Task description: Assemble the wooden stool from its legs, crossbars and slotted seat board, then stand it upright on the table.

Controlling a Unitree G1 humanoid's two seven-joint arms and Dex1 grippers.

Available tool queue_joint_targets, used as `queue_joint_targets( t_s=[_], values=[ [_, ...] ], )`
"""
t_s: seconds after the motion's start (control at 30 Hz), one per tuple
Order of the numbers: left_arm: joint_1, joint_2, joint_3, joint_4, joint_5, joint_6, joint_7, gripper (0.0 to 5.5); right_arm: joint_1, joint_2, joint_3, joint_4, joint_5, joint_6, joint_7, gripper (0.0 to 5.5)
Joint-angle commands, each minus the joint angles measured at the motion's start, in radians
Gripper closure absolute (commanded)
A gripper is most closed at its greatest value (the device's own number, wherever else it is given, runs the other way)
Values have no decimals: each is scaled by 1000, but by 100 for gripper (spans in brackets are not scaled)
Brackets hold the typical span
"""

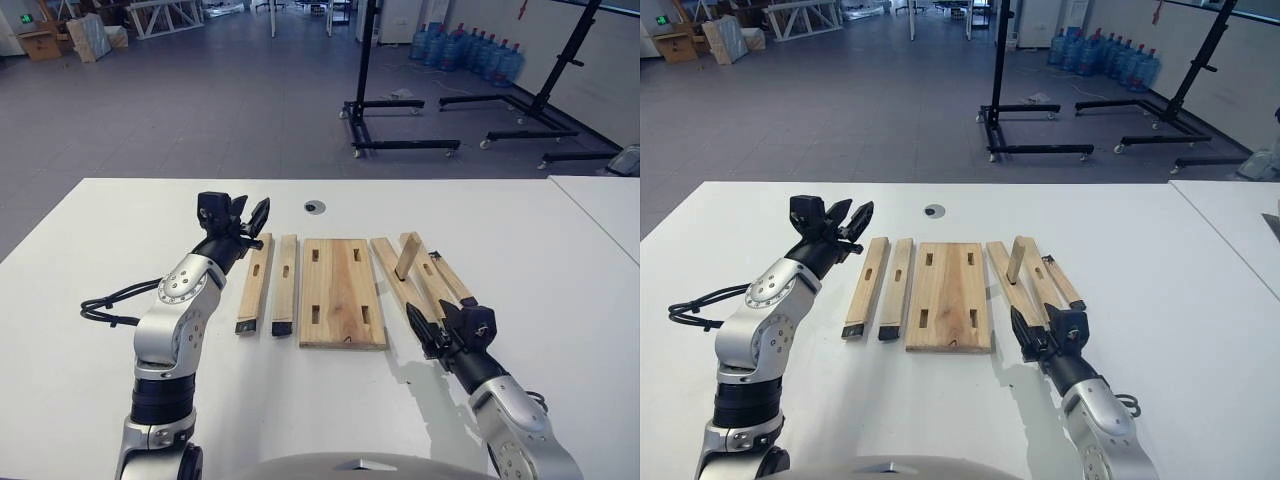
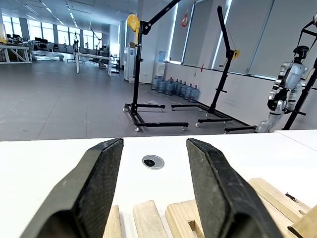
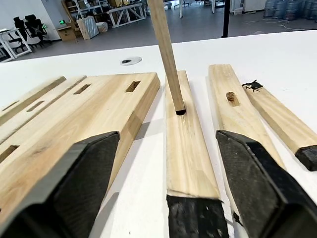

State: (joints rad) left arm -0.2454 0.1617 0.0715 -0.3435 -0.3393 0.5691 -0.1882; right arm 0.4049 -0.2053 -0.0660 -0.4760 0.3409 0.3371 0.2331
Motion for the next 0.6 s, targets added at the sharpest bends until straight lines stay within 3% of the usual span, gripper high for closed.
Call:
queue_joint_targets(
  t_s=[0.03, 0.27, 0.5, 0.6],
  values=[
    [-10, 11, -5, 31, 14, 4, -1, 319, -22, 11, 12, 72, -19, 32, -14, 192],
    [-11, 9, -4, 46, 22, -5, 5, 319, -42, -3, -4, 148, -36, 56, -16, 192],
    [-11, 6, -8, 51, 25, -7, 4, 319, -101, -16, 53, 197, -120, 73, -25, 192],
    [-19, 10, -1, 58, 25, -8, 4, 319, -144, -54, 77, 229, -183, 73, -20, 240]
  ],
)
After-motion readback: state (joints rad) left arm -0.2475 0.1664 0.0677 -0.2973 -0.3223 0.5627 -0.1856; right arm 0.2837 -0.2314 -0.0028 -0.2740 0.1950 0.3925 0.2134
